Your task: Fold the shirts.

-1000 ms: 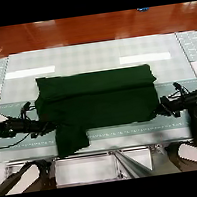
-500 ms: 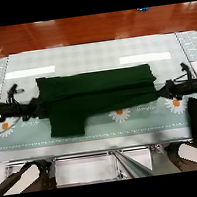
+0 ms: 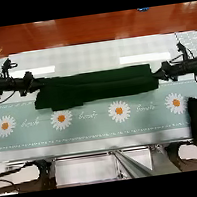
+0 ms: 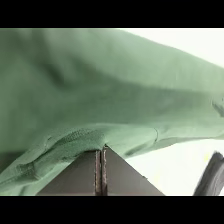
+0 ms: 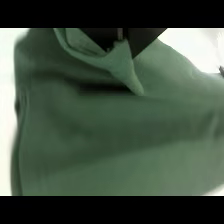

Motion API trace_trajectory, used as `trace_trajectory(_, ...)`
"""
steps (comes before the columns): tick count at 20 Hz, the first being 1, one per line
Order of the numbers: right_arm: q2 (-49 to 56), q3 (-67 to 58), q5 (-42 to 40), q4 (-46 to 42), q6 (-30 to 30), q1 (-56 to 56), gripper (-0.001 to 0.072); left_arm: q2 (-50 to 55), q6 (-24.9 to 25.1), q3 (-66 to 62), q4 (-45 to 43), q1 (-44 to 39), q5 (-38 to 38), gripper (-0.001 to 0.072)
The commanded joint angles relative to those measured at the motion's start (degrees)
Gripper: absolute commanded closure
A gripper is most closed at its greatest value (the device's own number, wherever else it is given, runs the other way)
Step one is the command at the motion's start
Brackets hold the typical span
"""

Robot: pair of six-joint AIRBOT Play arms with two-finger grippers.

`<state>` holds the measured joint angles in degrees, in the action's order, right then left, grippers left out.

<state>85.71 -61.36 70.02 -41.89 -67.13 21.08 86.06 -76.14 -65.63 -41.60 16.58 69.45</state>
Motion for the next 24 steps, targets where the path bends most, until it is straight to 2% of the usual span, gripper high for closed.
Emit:
trace_trajectory(1, 7.06, -7.21, -1.7, 1.44, -1.81, -1.66, 0.0691, 7.72, -1.05, -7.02, 0.5, -0.85, 0.15, 0.0676)
trace_trajectory(7, 13.46, -13.6, -2.51, 2.01, -2.49, -2.03, 0.0691, 15.19, -2.75, -13.46, 0.55, -1.22, -0.33, 0.0676)
trace_trajectory(11, 14.6, -13.75, -5.53, 2.45, -2.51, -2.03, 0.0689, 15.69, -2.73, -14.01, 0.81, -2.14, -6.08, 0.0675)
trace_trajectory(12, 14.6, -13.75, -6.56, 2.38, -2.78, -2.03, 0.0557, 15.69, -2.78, -14.01, 0.81, -2.75, -6.23, 0.0589)
trace_trajectory(13, 14.43, -13.75, -6.78, 2.51, -3.39, -2.01, 0.0287, 15.65, -2.8, -14.03, 0.81, -3.23, -5.51, 0.0355)
trace_trajectory(14, 13.99, -13.97, -6.32, 2.19, -3.78, -1.73, 0.0296, 15.63, -2.69, -14.75, 0.52, -3.3, -3.34, 0.0201)
trace_trajectory(17, 10.21, -18.08, 1.66, -2.62, -6.78, 3.65, 0.0297, 14.82, -5.57, -20.06, -0.15, 0.87, 4.44, 0.0199)
trace_trajectory(19, 5.11, -18.73, 4.61, -5.86, -6.8, 9.7, 0.0296, 10.4, -3.96, -20.81, -1.16, 4.76, 6.29, 0.02)
trace_trajectory(22, -1.99, -15.13, 4.66, -13.35, -6.58, 17.73, 0.0296, -1.55, -1.2, -14.64, -8.2, 7.78, 0.76, 0.0201)
trace_trajectory(24, -6.1, -4.7, -1.27, -12.66, -6.82, 21.07, 0.0296, -10.99, 2.91, -3.72, -6.75, 5.88, -4.26, 0.0201)
